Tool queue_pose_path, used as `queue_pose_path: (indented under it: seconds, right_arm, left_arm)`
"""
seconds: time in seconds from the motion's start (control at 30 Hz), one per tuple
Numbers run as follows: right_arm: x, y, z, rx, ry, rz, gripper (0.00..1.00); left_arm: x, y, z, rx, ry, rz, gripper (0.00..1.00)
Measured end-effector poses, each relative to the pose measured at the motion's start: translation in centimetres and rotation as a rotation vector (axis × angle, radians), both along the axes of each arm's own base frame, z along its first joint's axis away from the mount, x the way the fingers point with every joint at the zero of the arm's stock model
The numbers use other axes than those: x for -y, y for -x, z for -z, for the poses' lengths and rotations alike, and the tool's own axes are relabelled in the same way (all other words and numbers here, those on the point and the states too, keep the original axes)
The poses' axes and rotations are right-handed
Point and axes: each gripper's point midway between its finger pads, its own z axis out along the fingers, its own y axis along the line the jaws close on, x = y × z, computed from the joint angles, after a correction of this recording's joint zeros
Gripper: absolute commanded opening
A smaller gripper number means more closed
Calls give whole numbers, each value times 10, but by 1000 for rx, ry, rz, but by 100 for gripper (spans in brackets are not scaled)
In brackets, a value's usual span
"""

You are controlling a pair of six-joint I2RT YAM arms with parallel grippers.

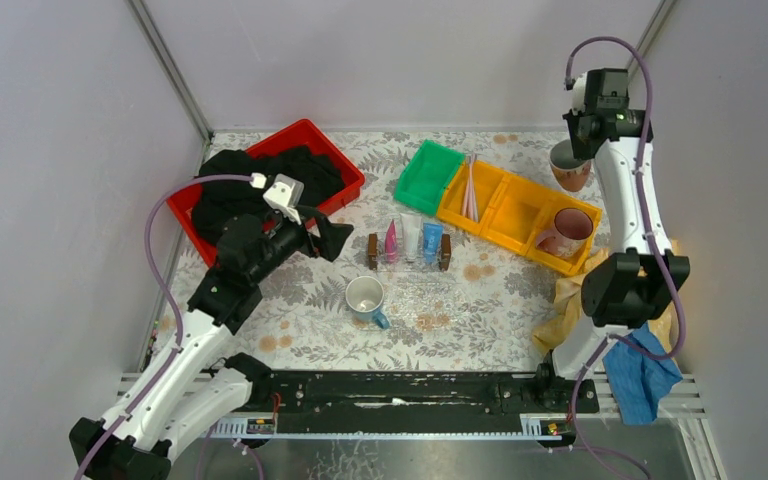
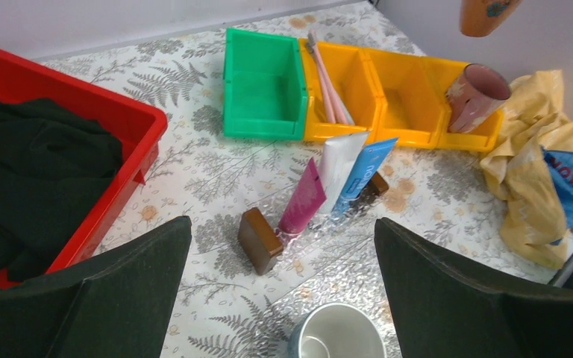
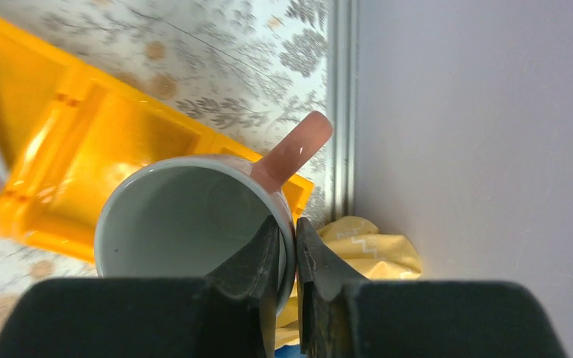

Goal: Prepare toiletry sets of a toothbrush and toothpaste on the tray

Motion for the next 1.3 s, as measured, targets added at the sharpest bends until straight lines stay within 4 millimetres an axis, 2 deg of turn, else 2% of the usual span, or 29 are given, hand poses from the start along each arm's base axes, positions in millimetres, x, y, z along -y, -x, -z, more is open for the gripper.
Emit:
queue_pose_path:
  seconds: [0.17,0.3,0.4,0.47,0.63,0.73,0.83,1.1,1.3]
  right_arm:
    - [-30,22,-36,119,-120,-103,0]
    - [-63,48,-60,214,-236,-238,0]
    - [-91,72,-65,258,-326,-358,0]
    - [-110,88,-65,271,-390,-435,0]
    - [-140,116,-63,281,-511,-552,0]
    - [-147,121,-62,293,-535,-582,0]
    - [-151,130,-55,290,-551,-598,0]
    - [-155,143,-60,313,-552,-620,0]
    - [-155,148,-62,326,-546,-623,0]
  left_arm:
    - [8,10,-18,-4,93,40,100]
    - [20,22,-48,-21,245,95,98]
    - [31,31,-69,-52,381,143,96]
    - [42,37,-76,-92,444,171,95]
    - [96,61,-96,-210,531,252,96]
    - [134,76,-111,-245,550,272,96]
    - [168,81,-118,-263,543,258,97]
    - [245,56,-95,-292,430,59,98]
    - [275,34,-102,-258,369,-47,98]
